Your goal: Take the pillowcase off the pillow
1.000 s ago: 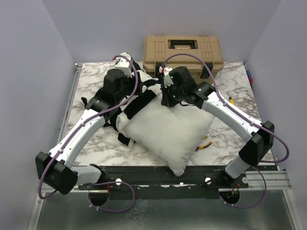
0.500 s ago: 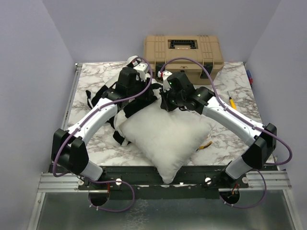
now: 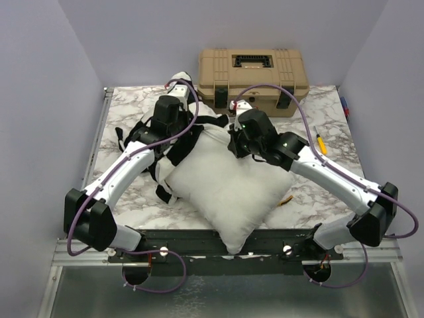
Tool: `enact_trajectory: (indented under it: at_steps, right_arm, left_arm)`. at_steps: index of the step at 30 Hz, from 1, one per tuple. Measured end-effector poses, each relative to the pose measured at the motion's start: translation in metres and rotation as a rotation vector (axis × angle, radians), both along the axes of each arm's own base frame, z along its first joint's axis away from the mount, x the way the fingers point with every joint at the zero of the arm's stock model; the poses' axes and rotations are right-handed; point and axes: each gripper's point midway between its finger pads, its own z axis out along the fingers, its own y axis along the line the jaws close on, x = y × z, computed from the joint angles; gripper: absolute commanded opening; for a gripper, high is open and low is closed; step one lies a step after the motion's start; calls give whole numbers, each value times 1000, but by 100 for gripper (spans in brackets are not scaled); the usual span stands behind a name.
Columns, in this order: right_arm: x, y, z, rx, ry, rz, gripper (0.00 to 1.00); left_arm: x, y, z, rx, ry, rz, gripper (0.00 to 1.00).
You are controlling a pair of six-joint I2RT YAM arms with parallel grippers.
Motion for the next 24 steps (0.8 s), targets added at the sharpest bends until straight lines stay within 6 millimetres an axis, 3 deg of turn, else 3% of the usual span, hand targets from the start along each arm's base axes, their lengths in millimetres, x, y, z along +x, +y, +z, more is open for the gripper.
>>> enact_trajectory:
  at_steps: [5, 12, 17, 24]
  right_arm:
    - [-6, -19, 20, 46, -70, -90, 1]
    - [-5, -60, 37, 76, -162, -275, 1]
    - [-9, -78, 52, 134, -206, -358, 1]
    - [-4, -95, 54, 195, -212, -484, 1]
  left_arm:
    - [1, 25, 15, 18, -50, 116, 0]
    - [4, 64, 11, 55, -46, 277, 0]
    - [6, 81, 15, 35, -50, 341, 0]
    - [17, 104, 12, -52, -13, 384, 0]
